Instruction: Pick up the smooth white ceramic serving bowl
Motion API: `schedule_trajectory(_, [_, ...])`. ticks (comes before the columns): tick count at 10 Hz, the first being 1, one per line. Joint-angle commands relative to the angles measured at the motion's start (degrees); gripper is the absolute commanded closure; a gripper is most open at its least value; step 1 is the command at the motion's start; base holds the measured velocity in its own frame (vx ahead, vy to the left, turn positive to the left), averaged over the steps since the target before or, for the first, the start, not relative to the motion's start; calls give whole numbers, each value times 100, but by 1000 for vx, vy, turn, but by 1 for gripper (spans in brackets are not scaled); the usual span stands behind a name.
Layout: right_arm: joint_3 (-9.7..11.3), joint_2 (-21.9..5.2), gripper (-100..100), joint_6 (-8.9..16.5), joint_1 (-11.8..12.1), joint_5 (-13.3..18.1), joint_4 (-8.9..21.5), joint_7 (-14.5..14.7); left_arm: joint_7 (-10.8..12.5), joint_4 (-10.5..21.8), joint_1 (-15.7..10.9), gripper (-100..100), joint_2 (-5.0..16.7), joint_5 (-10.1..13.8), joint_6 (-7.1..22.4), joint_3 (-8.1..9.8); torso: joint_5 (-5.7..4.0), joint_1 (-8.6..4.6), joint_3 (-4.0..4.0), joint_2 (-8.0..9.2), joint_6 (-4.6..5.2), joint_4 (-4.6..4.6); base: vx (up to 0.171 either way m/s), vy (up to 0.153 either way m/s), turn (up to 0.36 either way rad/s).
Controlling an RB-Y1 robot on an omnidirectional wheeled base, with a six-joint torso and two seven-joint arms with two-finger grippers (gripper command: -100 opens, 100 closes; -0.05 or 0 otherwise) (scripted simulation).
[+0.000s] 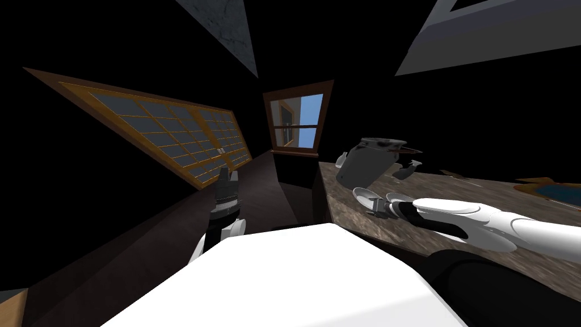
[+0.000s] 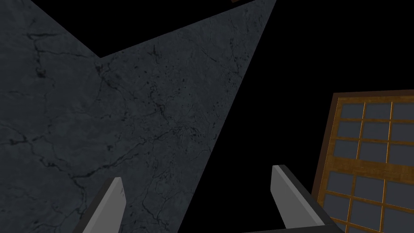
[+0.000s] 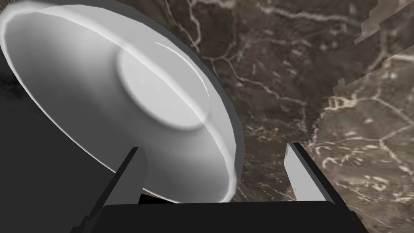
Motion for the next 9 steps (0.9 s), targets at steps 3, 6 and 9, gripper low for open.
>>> schedule_trajectory(3, [12,4,100,-18,9,1,-10,0,0,0,0,0,0,0,0,0,4,-1,5,4,-6,6,-1,1,-4])
schedule_trajectory(6, [16,4,0,-22,12,2,-10,2,0,0,0,0,0,0,0,0,3,-7,3,-1,-8,7,0,0,0])
schedule_trajectory(9, [-7,49,100,-330,-102,-49,397,-10,0,0,-1,0,-1,0,0,-1,14,8,14,15,-16,16,-59,39,98])
